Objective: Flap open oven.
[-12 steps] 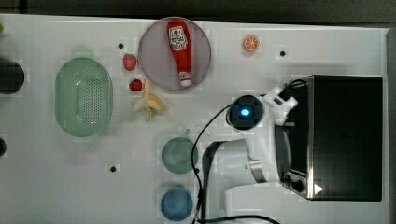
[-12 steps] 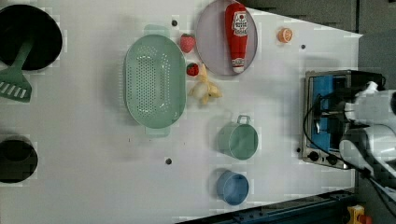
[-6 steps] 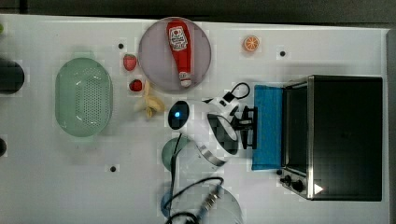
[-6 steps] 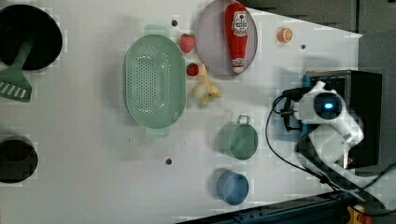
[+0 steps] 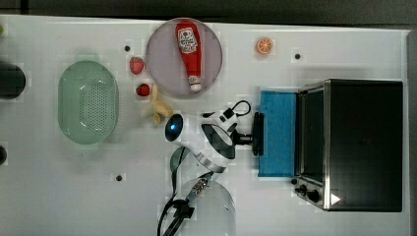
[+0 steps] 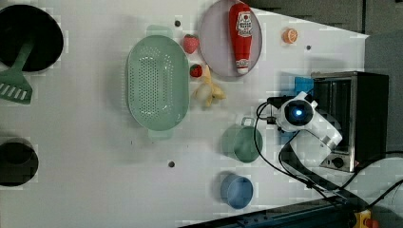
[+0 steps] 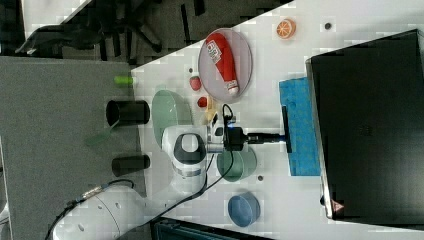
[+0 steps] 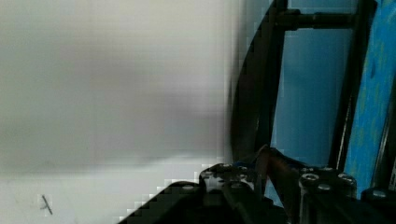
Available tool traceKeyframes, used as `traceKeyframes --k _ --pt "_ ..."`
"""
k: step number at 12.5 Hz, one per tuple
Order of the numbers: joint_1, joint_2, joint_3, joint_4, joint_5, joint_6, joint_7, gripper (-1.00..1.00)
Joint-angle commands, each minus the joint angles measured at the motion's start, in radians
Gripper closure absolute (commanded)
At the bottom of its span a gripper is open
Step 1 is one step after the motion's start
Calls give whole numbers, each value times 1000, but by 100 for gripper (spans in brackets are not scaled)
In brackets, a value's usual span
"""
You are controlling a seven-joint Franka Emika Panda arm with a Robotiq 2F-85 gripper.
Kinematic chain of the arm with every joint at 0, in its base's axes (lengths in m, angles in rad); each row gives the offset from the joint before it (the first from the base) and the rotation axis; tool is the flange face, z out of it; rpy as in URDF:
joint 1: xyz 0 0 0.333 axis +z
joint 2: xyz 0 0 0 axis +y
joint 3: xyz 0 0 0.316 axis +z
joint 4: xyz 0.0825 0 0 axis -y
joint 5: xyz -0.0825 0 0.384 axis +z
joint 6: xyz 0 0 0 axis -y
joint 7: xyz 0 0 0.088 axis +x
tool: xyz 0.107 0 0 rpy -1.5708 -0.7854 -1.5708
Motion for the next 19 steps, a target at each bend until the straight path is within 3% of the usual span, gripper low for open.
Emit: traceKeyframes --k 1,3,5,9,15,19 --pt "7 -9 -5 22 2 1 84 65" --pt "8 -37 -3 35 19 30 86 65" --pt "7 -112 -4 39 101 40 86 65" --pt "1 -322 -6 40 475 -1 81 65" --pt "2 -596 -11 92 807 -274 80 65" --pt "3 -708 -12 201 870 -481 88 65"
